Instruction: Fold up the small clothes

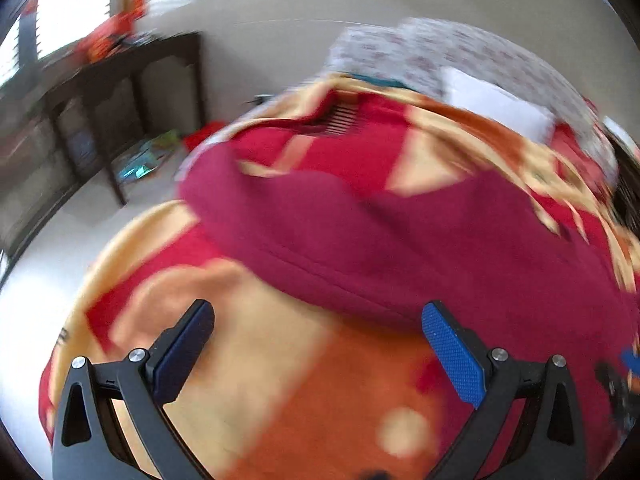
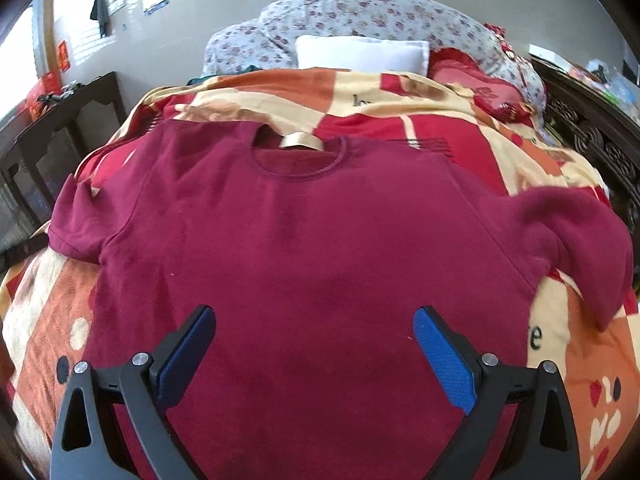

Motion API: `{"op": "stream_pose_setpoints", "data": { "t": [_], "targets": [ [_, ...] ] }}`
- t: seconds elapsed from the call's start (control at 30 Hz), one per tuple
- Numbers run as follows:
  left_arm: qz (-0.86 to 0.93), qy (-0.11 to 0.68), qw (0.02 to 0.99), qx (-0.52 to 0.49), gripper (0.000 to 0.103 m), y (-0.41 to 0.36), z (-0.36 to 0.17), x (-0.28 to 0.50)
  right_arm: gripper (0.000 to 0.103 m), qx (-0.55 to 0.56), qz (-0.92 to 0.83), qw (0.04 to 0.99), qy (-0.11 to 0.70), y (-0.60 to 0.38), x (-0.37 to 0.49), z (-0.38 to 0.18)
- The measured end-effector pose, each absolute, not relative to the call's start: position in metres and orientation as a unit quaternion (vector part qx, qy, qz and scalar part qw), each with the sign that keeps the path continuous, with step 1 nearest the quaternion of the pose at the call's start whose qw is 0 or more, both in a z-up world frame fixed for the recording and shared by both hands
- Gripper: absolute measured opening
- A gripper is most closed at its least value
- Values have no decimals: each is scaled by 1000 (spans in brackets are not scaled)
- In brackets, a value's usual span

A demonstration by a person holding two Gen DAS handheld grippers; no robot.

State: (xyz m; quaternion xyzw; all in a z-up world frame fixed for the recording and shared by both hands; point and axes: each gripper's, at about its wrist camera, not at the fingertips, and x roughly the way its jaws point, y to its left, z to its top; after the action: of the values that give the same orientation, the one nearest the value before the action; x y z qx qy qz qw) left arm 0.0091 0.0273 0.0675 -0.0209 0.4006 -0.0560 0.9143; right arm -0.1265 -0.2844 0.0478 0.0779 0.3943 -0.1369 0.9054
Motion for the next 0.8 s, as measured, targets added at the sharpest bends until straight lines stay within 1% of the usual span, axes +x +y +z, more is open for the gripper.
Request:
{"op": "stream_pose_setpoints", "data": {
  "t": [0.13, 0.27, 0.37, 0.5, 0.53, 0.57, 0.6, 0.63, 0.67, 0.73, 0.8],
  "targets": [
    [10, 417, 905, -87, 103, 86, 60, 60, 101, 86, -124, 904, 399, -283, -122, 47],
    [49, 431, 889, -142, 103, 123, 39, 103, 101, 98, -108, 905, 401, -281, -123, 49],
    [54, 452, 873, -175, 103, 134, 22, 130, 101, 100, -105, 904, 403, -283, -124, 52],
    [75, 431, 875, -210, 101, 141, 14, 148, 101, 107, -105, 902, 404, -286, -125, 53],
    [72, 435, 872, -214, 90, 143, 12, 152, 101, 110, -104, 902, 405, -287, -125, 53],
    [71, 441, 869, -213, 63, 143, 11, 158, 101, 114, -103, 902, 405, -288, -126, 53],
    [74, 445, 869, -201, 46, 142, 12, 162, 101, 116, -103, 902, 404, -289, -127, 54],
    [65, 446, 872, -192, 9, 140, 16, 163, 101, 116, -103, 902, 403, -290, -128, 55],
    [47, 449, 871, -194, 4, 138, 19, 163, 101, 116, -103, 903, 402, -291, -129, 56],
    [32, 438, 875, -203, 4, 136, 34, 151, 101, 116, -106, 905, 396, -294, -133, 60],
    [13, 408, 894, -187, 4, 121, 62, 130, 101, 119, -108, 906, 392, -298, -136, 64]
  ]
}}
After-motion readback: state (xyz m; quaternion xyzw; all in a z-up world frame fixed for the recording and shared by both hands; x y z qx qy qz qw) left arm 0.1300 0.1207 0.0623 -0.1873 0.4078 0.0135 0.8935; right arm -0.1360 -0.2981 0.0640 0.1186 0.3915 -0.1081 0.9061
